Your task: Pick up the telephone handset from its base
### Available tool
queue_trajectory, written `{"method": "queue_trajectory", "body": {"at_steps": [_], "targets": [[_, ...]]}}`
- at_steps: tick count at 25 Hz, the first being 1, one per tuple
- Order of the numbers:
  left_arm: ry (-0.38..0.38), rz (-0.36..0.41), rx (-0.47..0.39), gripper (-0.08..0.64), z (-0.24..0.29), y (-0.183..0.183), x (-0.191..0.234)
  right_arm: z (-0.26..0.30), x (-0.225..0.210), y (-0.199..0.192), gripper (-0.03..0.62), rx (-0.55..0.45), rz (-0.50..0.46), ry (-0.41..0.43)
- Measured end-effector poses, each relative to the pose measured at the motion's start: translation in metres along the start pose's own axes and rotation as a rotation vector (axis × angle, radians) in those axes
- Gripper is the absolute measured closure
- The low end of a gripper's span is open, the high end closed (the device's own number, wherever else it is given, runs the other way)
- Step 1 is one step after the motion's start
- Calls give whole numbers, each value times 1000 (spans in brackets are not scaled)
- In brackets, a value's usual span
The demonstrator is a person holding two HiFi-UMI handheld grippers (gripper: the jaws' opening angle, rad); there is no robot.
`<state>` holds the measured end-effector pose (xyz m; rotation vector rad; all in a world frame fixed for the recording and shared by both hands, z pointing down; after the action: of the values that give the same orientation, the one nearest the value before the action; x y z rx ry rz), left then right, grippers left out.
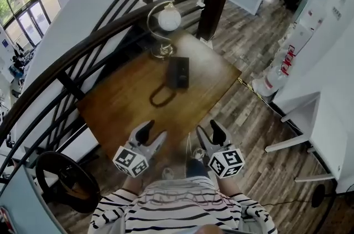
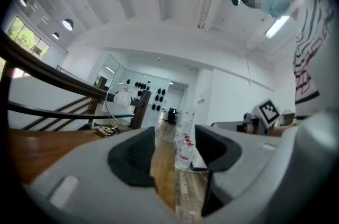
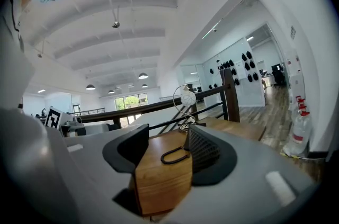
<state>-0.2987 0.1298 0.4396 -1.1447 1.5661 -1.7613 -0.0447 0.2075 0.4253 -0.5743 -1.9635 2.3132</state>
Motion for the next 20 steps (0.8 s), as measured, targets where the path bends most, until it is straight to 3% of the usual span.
{"method": "queue_trajectory", "body": {"at_steps": [10,20], "targets": [[101,5,-2,325,45,1,18,46,-58,14,368,2,1,76],[259,15,-47,330,155,1,15,95,-171,45,368,57,-72,241]]}}
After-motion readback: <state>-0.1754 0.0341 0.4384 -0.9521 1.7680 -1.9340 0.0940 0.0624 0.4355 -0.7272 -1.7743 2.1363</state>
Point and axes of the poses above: the fingertips, and each gripper's own axes: z forward along the fingers, x to its left, y out of its top, the point moved 9 cm from there along -z, backward along the fingers, and after that the axes turned 3 degrees about y, right-handed, at the moved point
